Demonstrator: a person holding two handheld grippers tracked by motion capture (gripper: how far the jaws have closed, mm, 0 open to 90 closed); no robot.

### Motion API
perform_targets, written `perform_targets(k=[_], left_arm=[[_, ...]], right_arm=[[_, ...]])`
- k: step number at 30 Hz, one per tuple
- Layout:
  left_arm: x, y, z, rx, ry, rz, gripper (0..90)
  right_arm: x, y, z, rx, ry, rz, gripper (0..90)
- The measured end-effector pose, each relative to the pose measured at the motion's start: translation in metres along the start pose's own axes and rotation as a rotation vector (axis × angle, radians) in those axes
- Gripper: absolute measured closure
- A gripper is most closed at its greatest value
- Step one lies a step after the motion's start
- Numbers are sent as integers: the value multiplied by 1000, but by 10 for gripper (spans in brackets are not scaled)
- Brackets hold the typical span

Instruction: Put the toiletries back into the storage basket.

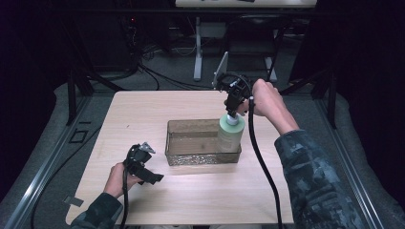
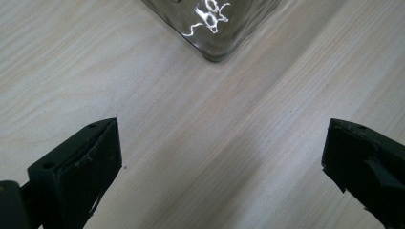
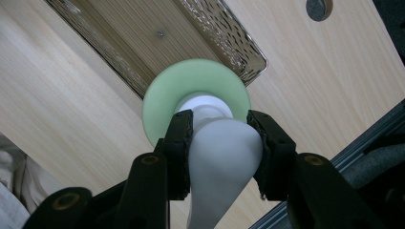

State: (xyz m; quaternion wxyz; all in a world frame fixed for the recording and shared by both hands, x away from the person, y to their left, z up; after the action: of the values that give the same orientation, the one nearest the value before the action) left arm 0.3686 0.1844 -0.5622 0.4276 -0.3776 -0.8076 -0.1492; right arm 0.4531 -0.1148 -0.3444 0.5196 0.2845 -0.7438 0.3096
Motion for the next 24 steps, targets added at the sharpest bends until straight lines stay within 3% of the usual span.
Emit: perform_targets(k=[19,24], left_arm=[[0,0,0,-2,0,-1,0],[0,0,0,0,-5,-1,0]], right_arm=[[-7,-1,-1,-22,-14,-2,623],[-9,3,-6,-2,-20,5,623]])
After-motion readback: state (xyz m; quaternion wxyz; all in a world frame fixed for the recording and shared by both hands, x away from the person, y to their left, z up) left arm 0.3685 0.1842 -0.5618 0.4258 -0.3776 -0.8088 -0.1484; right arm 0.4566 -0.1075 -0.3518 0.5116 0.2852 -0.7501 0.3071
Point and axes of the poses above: each handheld gripper's, and its own axes: x roughly backward along the jaws, z roughly out of its underside, y roughly to its left, the point moved 3 cm from there along -x, roughly forward along the jaws, and after that the axes turned 7 degrees about -y, right-handed, at the moved point
